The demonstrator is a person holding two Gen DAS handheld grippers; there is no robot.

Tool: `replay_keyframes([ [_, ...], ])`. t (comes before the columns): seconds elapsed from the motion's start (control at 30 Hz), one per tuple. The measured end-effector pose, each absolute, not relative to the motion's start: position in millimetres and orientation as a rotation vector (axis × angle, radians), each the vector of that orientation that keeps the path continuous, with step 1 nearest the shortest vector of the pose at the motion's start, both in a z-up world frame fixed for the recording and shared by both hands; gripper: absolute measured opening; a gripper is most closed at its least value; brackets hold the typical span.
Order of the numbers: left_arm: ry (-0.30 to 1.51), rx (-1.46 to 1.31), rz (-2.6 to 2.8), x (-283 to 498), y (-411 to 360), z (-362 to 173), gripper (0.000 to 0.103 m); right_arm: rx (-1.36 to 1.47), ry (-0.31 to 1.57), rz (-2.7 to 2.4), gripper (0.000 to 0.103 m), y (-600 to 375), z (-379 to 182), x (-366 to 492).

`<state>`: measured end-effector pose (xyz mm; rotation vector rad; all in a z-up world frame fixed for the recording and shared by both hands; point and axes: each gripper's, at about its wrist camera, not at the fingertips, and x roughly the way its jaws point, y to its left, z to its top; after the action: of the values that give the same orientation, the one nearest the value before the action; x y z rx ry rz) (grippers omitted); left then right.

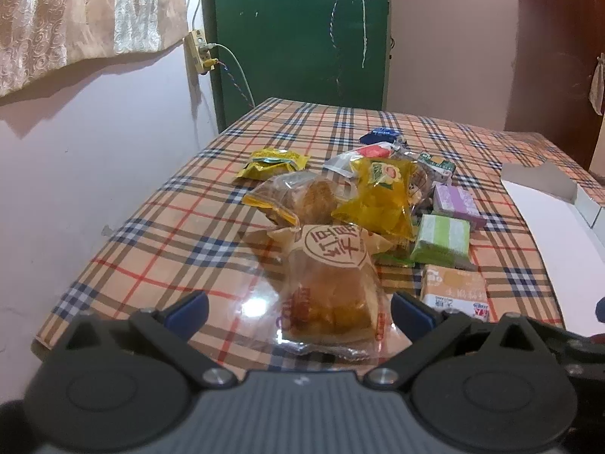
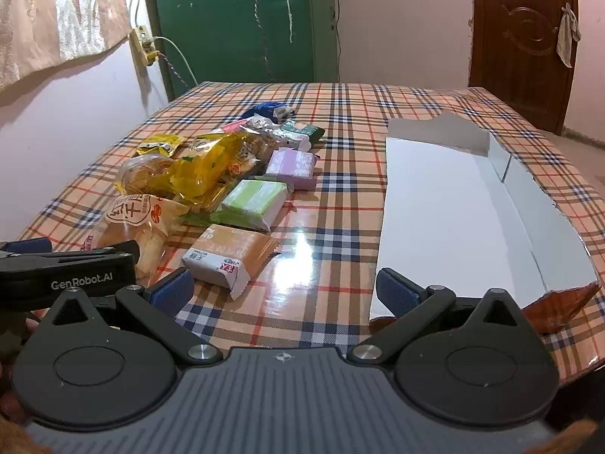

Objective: Organize snacks
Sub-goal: 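Grasp the clear bun bag with left tool while right tool grasps tan cake packet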

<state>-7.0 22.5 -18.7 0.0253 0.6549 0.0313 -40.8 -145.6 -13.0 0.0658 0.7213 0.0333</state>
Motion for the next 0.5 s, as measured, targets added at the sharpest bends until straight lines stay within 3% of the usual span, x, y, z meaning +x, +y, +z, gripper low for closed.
replay_keyframes([
  [0.5,0.659,0.024,0.024,4,19,-19,0.101,0.066,0.754,0.016,0.103,-139,-14,-32],
])
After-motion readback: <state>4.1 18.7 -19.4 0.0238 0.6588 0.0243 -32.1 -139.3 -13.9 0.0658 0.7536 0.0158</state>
